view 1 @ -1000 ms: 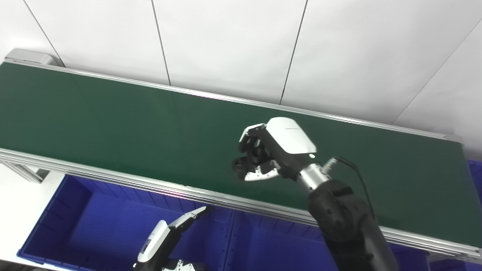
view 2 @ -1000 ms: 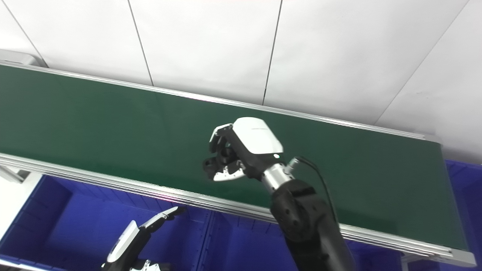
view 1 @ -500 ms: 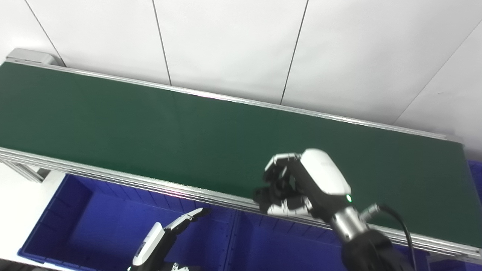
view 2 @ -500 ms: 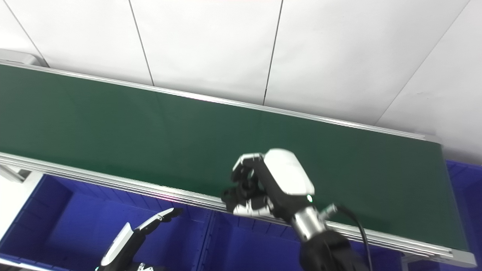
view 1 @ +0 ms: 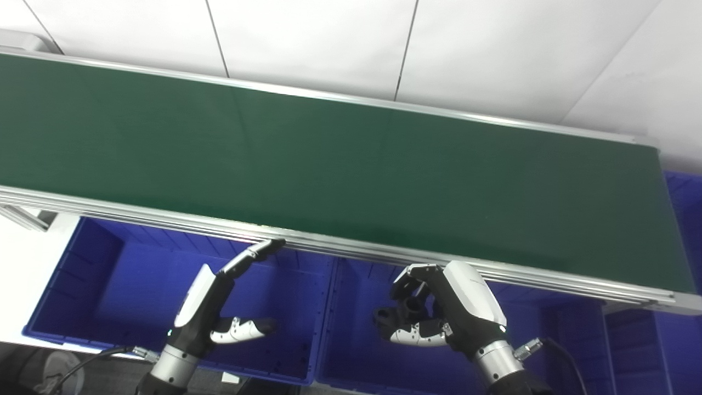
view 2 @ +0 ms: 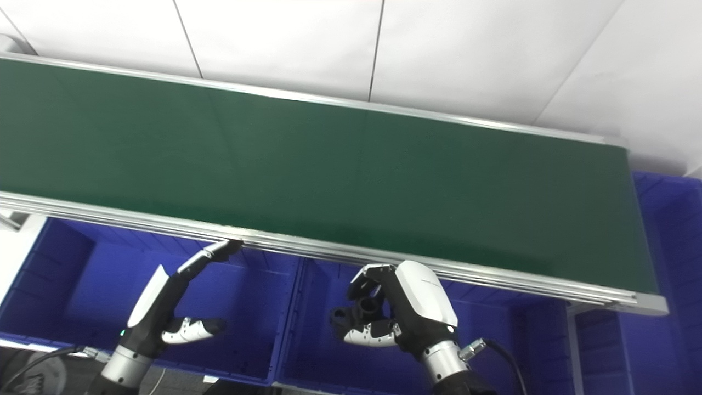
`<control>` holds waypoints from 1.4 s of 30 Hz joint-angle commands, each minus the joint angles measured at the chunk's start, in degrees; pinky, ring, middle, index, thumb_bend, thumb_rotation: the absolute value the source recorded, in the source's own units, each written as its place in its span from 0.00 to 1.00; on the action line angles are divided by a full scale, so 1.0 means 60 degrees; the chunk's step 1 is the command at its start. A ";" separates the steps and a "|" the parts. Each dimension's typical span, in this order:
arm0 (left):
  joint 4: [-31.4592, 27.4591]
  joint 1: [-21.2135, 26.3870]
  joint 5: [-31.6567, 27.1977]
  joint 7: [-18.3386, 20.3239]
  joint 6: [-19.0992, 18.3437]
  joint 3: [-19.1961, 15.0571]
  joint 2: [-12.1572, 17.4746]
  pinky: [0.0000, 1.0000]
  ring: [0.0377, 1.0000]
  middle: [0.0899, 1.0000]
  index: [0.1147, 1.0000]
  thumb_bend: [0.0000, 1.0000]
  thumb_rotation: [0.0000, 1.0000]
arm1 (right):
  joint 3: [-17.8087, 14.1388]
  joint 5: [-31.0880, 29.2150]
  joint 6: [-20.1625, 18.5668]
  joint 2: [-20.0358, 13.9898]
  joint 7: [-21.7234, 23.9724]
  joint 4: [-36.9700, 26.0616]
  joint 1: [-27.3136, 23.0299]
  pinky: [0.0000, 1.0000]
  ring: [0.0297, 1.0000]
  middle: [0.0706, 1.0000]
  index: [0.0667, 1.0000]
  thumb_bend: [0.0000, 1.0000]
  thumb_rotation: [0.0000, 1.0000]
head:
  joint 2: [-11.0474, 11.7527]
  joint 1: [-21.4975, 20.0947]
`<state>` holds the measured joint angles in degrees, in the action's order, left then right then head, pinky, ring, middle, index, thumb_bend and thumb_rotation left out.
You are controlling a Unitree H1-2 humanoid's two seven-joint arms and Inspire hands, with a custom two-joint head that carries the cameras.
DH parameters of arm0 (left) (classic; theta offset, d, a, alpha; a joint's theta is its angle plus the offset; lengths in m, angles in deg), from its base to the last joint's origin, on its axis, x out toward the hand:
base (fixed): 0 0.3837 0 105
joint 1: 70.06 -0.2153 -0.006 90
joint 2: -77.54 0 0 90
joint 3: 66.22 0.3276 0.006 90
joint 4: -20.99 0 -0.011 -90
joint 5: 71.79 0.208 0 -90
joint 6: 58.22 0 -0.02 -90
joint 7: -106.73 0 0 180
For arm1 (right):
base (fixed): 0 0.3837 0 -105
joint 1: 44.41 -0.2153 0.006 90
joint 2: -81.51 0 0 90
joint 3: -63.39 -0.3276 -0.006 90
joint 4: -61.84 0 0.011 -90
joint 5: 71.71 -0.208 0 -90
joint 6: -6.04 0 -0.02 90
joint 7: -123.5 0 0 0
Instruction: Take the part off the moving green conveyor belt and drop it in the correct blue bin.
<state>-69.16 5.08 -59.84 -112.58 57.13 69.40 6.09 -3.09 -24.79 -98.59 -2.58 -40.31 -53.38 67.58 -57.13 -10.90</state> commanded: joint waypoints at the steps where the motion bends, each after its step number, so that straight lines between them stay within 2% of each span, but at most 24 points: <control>1: -0.0467 -0.0074 -0.0301 0.0284 0.0262 -0.0401 0.0005 0.78 0.80 0.81 0.80 0.77 0.86 | -0.0012 -0.0191 0.0638 0.0056 -0.0539 0.0232 -0.0087 0.18 0.38 0.47 0.45 0.52 0.00 | -0.0090 -0.0236; 7: -0.0853 -0.0242 -0.0889 0.1636 0.0261 -0.1416 -0.0198 0.79 0.82 0.82 0.80 0.77 0.84 | 0.0260 -0.0101 0.0801 0.0064 -0.1119 0.1165 -0.0254 0.19 0.39 0.47 0.45 0.52 0.00 | -0.0204 -0.0514; 11: -0.0697 -0.0074 -0.1034 0.2559 0.0260 -0.2079 -0.0443 0.79 0.82 0.82 0.81 0.78 0.86 | 0.0473 0.0288 0.0125 0.0228 -0.0938 0.1510 -0.0479 0.21 0.39 0.47 0.45 0.51 0.00 | -0.0279 -0.0756; 13: -0.0580 -0.0015 -0.1038 0.2900 0.0261 -0.2381 -0.0580 0.79 0.81 0.82 0.81 0.77 0.87 | 0.0536 0.0476 -0.0089 0.0273 -0.0827 0.1621 -0.0560 0.28 0.40 0.48 0.46 0.51 0.00 | -0.0290 -0.0835; 14: -0.0501 0.0036 -0.1033 0.3072 0.0261 -0.2534 -0.0645 0.79 0.81 0.82 0.81 0.78 0.87 | 0.0597 0.0671 -0.0458 0.0284 -0.0442 0.1604 -0.0648 0.34 0.43 0.50 0.46 0.51 0.03 | -0.0338 -0.0895; 15: -0.0448 0.0064 -0.1014 0.3221 0.0262 -0.2671 -0.0699 0.79 0.82 0.82 0.81 0.78 0.88 | 0.0672 0.0896 -0.0820 0.0285 -0.0016 0.1527 -0.0737 0.45 0.54 0.59 0.59 0.52 0.23 | -0.0369 -0.0912; 16: -0.0416 0.0074 -0.1033 0.3408 0.0262 -0.2790 -0.0739 0.79 0.82 0.82 0.81 0.79 0.88 | 0.0758 0.1127 -0.1209 0.0281 0.0468 0.1391 -0.0822 0.47 0.55 0.60 0.62 0.53 0.27 | -0.0374 -0.0921; 17: -0.0394 0.0064 -0.1029 0.3556 0.0262 -0.2899 -0.0790 0.79 0.82 0.82 0.82 0.78 0.89 | 0.0839 0.1303 -0.1466 0.0250 0.0873 0.1282 -0.0898 0.51 0.59 0.64 0.70 0.54 0.38 | -0.0371 -0.0912; 19: -0.0373 0.0017 -0.1061 0.3847 0.0263 -0.3088 -0.0894 0.78 0.81 0.82 0.82 0.79 0.89 | 0.1005 0.1495 -0.1635 0.0111 0.1382 0.1131 -0.1018 0.70 0.76 0.78 0.78 0.56 0.57 | -0.0399 -0.0922; 20: -0.0368 -0.0008 -0.1082 0.3984 0.0263 -0.3180 -0.0949 0.78 0.81 0.82 0.82 0.79 0.88 | 0.1060 0.1546 -0.1638 0.0043 0.1520 0.1080 -0.1053 0.80 0.82 0.82 0.81 0.57 0.65 | -0.0412 -0.0927; 21: -0.0363 -0.0031 -0.1081 0.4075 0.0263 -0.3257 -0.1004 0.78 0.81 0.82 0.82 0.79 0.88 | 0.1184 0.1769 -0.1608 -0.0079 0.1732 0.0988 -0.1104 0.83 0.84 0.84 0.81 0.57 0.67 | -0.0422 -0.0925; 22: -0.0364 -0.0055 -0.1076 0.4156 0.0263 -0.3331 -0.1057 0.78 0.81 0.82 0.82 0.79 0.88 | 0.1263 0.1937 -0.1585 -0.0157 0.1881 0.0919 -0.1133 0.93 0.89 0.87 0.84 0.61 0.81 | -0.0422 -0.0916; 23: -0.0374 -0.0087 -0.1060 0.4222 0.0263 -0.3405 -0.1112 0.77 0.81 0.82 0.82 0.79 0.88 | 0.1331 0.2091 -0.1552 -0.0243 0.2013 0.0780 -0.1115 0.97 0.93 0.91 0.87 0.66 0.89 | -0.0444 -0.0863; 24: -0.0382 -0.0115 -0.1050 0.4291 0.0263 -0.3475 -0.1161 0.77 0.81 0.82 0.82 0.79 0.88 | 0.1371 0.2190 -0.1531 -0.0296 0.2104 0.0681 -0.1097 0.98 0.93 0.92 0.87 0.67 0.90 | -0.0444 -0.0863; 25: -0.0410 -0.0166 -0.1074 0.4384 0.0263 -0.3545 -0.1208 0.77 0.81 0.82 0.82 0.79 0.88 | 0.1262 0.1860 -0.1347 -0.0311 0.1911 0.0546 -0.0964 0.99 0.94 0.93 0.88 0.69 0.92 | -0.0462 -0.0793; 28: -0.0478 -0.0283 -0.1122 0.4645 0.0262 -0.3723 -0.1331 0.76 0.80 0.82 0.81 0.78 0.87 | 0.0898 0.0914 -0.0701 -0.0310 0.1098 0.0227 -0.0543 0.99 0.96 0.97 0.89 0.73 0.81 | -0.0494 -0.0765; 33: -0.0595 -0.0436 -0.1034 0.4878 0.0262 -0.3877 -0.1406 0.76 0.80 0.81 0.81 0.78 0.86 | 0.0596 -0.0134 -0.0063 -0.0142 0.0022 -0.0584 0.0344 0.97 0.96 0.98 0.90 0.77 0.77 | -0.0466 -0.0712; 35: -0.0642 -0.0470 -0.0961 0.4892 0.0262 -0.3877 -0.1374 0.76 0.81 0.82 0.81 0.77 0.85 | 0.0536 -0.0765 0.0261 -0.0015 -0.0384 -0.0965 0.0817 0.84 0.92 0.96 0.91 0.77 0.76 | -0.0433 -0.0675; 38: -0.0688 -0.0522 -0.0957 0.4934 0.0263 -0.3901 -0.1365 0.76 0.80 0.81 0.80 0.76 0.84 | 0.0400 -0.1990 0.1203 0.0208 -0.1175 -0.1019 0.1427 0.76 0.89 0.94 0.93 0.77 0.70 | -0.0344 -0.0609; 40: -0.0702 -0.0554 -0.0985 0.4976 0.0263 -0.3915 -0.1369 0.76 0.80 0.81 0.80 0.77 0.84 | 0.0443 -0.2091 0.1860 0.0240 -0.1679 -0.0868 0.1657 0.74 0.88 0.94 0.94 0.77 0.69 | -0.0293 -0.0557; 42: -0.0722 -0.0592 -0.0965 0.4992 0.0263 -0.3906 -0.1357 0.76 0.80 0.81 0.80 0.78 0.84 | 0.0523 -0.2041 0.2459 0.0300 -0.2158 -0.0661 0.1839 0.75 0.88 0.94 0.95 0.78 0.67 | -0.0219 -0.0508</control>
<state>-71.87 1.77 -65.97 -83.32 57.13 46.53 -2.60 -0.15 -36.66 -89.73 -1.10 -50.14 -57.31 78.38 -58.80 -14.24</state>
